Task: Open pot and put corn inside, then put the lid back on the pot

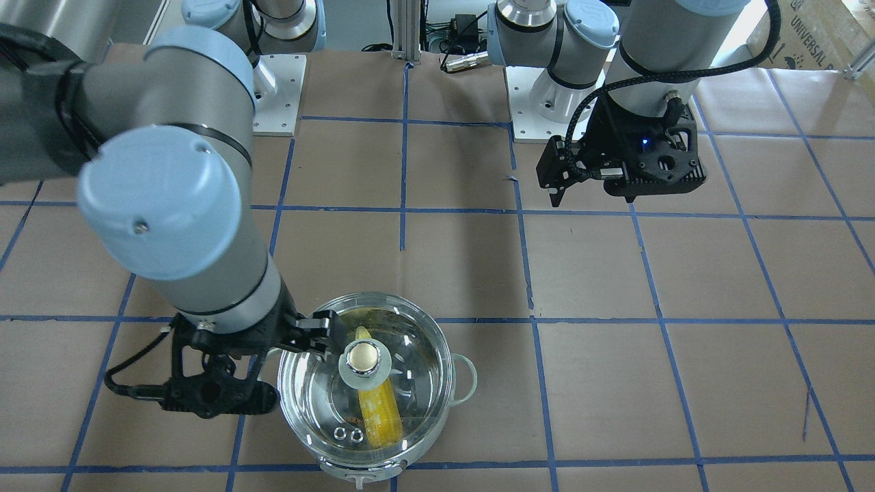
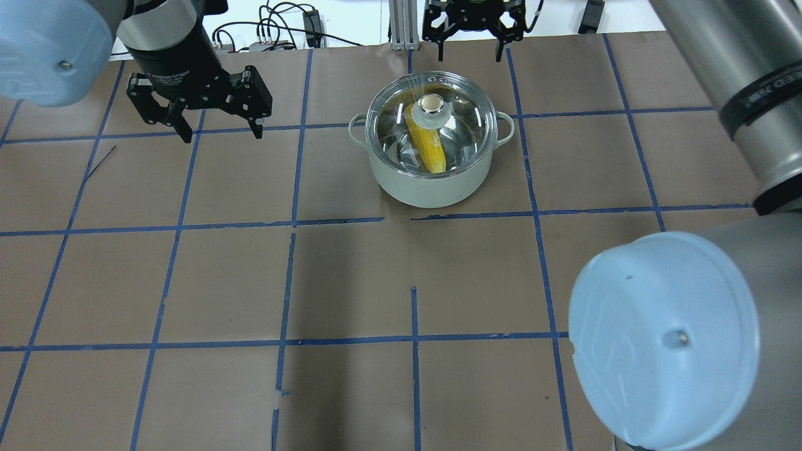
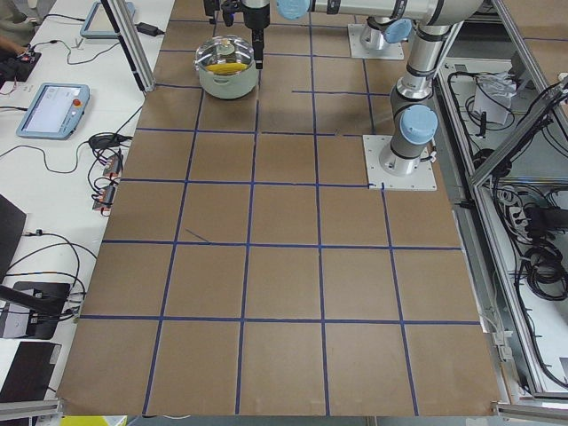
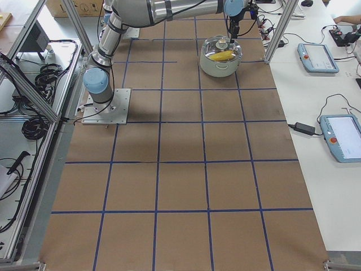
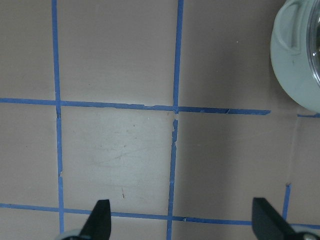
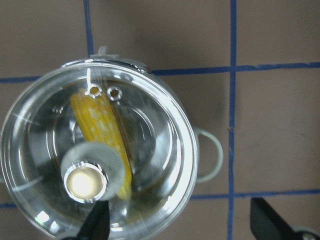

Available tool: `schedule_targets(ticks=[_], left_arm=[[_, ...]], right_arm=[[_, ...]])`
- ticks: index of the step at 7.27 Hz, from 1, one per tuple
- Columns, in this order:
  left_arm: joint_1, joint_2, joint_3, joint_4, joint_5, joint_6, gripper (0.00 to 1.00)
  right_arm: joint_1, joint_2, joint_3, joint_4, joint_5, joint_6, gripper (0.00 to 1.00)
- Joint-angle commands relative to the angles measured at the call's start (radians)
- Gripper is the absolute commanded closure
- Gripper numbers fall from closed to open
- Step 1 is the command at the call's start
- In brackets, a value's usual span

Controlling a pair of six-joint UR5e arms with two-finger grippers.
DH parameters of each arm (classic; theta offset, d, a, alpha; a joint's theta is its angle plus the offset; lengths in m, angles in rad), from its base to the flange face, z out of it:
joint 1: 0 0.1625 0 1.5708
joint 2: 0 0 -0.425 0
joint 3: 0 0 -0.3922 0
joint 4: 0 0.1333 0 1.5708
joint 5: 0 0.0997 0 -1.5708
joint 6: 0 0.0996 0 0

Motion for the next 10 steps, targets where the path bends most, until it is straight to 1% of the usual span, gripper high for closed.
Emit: schedule_targets(ticks=[1,2,6,7,8,10], left_arm=[[-0.001,0.001,-0.002,-0.001,-0.001,0.001,0.0],[-0.001,0.001,-0.005,-0.001,-0.001,0.001,0.0],[0.001,-0.016,-0.005,-0.001,0.002,0.006,0.0],[0.002,-0.033,-0.009,0.0,0.003,0.009,0.0],[0.001,-0.033,-0.011,-0.001,0.002,0.011,0.0],[0.001,-0.033,-0.02,-0.001,0.005,0.014,0.0]], right_arm=[[-0.077,-0.098,0.025,0.154,-0.004,-0.126,0.01],[-0.102,-0.125,0.04,0.154,-0.002,-0.176,0.01],[-0.124,-0.141,0.052,0.155,-0.005,-0.2,0.01],[-0.125,-0.155,0.06,0.157,-0.013,-0.2,0.01],[-0.125,-0.159,0.063,0.157,-0.039,-0.203,0.01],[-0.128,-0.158,0.063,0.154,-0.039,-0.202,0.01]])
